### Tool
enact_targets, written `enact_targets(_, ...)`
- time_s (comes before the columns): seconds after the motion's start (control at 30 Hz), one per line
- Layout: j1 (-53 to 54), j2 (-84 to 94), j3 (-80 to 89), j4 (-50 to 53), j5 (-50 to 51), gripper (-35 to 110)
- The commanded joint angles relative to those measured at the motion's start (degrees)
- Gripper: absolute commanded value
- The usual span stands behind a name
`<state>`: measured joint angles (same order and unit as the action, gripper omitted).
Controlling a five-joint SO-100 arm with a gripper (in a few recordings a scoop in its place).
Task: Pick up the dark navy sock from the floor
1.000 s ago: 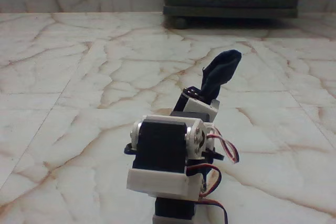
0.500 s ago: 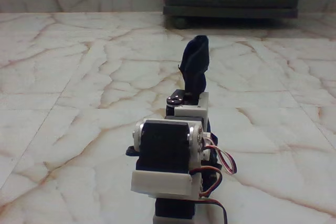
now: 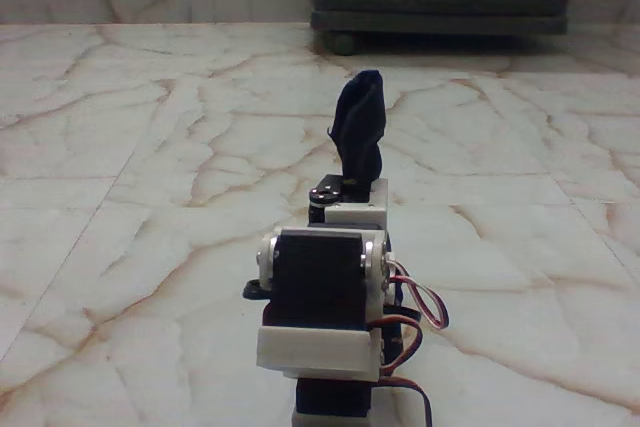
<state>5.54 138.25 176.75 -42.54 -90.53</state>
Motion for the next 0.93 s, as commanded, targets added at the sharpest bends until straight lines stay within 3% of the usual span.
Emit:
enact_targets(0.0,0.3,1.6,-0.2,0.0,0.9,0)
enact_targets(0.9,0.4,1.7,-0.1,-1.1,2.4,0)
